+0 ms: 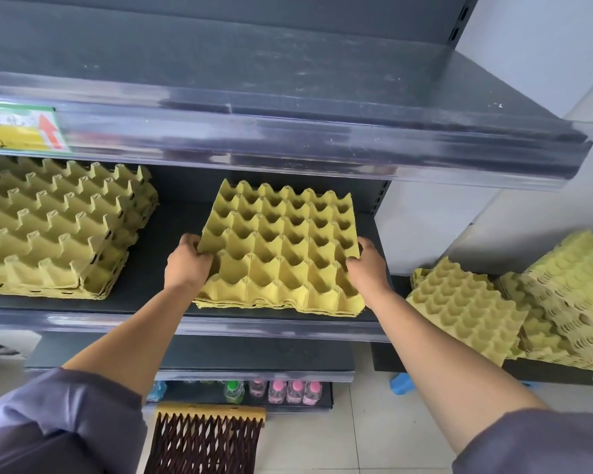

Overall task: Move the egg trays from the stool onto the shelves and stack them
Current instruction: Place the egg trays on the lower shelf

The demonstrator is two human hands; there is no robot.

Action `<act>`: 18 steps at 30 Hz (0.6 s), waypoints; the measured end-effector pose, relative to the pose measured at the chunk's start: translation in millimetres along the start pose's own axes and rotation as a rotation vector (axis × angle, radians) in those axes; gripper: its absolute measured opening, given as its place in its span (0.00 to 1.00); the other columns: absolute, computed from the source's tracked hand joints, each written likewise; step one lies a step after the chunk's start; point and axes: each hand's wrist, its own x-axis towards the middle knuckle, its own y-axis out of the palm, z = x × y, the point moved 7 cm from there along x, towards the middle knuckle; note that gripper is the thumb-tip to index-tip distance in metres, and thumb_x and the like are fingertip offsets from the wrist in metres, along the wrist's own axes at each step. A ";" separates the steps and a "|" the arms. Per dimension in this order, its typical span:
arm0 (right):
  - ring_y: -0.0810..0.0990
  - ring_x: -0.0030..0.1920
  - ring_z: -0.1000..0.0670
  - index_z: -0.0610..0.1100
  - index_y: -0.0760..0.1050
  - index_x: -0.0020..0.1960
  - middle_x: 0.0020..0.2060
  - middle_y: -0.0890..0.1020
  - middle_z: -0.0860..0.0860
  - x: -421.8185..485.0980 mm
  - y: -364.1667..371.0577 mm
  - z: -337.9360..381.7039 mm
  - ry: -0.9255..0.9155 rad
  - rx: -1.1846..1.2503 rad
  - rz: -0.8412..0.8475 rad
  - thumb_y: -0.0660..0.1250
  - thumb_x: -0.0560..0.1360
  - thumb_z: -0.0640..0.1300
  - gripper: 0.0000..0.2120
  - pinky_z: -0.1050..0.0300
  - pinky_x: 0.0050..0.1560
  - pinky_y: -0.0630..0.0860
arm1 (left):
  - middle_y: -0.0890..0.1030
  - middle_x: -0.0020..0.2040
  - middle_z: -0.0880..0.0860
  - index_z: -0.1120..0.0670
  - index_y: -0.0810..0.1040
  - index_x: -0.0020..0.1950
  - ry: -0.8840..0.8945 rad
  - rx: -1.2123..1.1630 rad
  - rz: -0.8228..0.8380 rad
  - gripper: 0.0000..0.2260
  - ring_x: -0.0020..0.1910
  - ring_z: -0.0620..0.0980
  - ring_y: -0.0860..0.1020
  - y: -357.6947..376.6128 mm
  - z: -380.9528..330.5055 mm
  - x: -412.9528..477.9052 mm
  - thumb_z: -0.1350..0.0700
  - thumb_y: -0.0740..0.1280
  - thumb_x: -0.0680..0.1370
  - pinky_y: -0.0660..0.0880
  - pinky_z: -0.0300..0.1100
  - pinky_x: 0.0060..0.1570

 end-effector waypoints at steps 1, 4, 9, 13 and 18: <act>0.78 0.52 0.46 0.45 0.61 0.74 0.64 0.74 0.44 -1.3 -0.1 -1.8 0.008 -0.001 -0.003 0.58 0.79 0.34 0.24 0.57 0.44 0.74 | 0.77 0.49 0.58 0.56 0.68 0.65 -0.003 0.011 0.001 0.17 0.43 0.59 0.76 0.2 -1.0 -1.7 0.60 0.60 0.76 0.73 0.48 0.41; 0.77 0.57 0.44 0.46 0.59 0.75 0.67 0.72 0.44 -2.4 2.1 -3.9 0.016 -0.060 0.021 0.57 0.79 0.35 0.25 0.55 0.48 0.75 | 0.75 0.47 0.57 0.56 0.66 0.65 -0.036 0.046 0.047 0.17 0.42 0.59 0.75 5.7 -1.4 -4.0 0.60 0.58 0.77 0.71 0.47 0.39; 0.76 0.60 0.43 0.47 0.56 0.77 0.68 0.72 0.45 1.5 3.8 -2.7 0.034 -0.108 0.047 0.54 0.80 0.35 0.26 0.56 0.47 0.75 | 0.76 0.50 0.60 0.56 0.64 0.68 -0.044 0.053 0.067 0.19 0.44 0.61 0.77 6.6 3.2 -7.1 0.60 0.57 0.77 0.73 0.49 0.41; 0.75 0.62 0.43 0.47 0.60 0.75 0.68 0.73 0.45 14.5 3.8 7.1 -0.006 -0.096 0.046 0.52 0.80 0.34 0.25 0.56 0.51 0.73 | 0.77 0.55 0.60 0.53 0.62 0.71 -0.016 0.067 0.055 0.20 0.44 0.60 0.76 6.3 5.2 -6.0 0.59 0.56 0.79 0.73 0.49 0.42; 0.69 0.69 0.42 0.46 0.53 0.78 0.73 0.66 0.45 27.4 2.4 10.8 0.033 -0.051 0.029 0.52 0.81 0.32 0.27 0.53 0.60 0.71 | 0.76 0.59 0.61 0.54 0.61 0.73 0.017 0.031 0.059 0.20 0.44 0.57 0.74 6.6 -5.1 10.1 0.62 0.56 0.80 0.72 0.48 0.40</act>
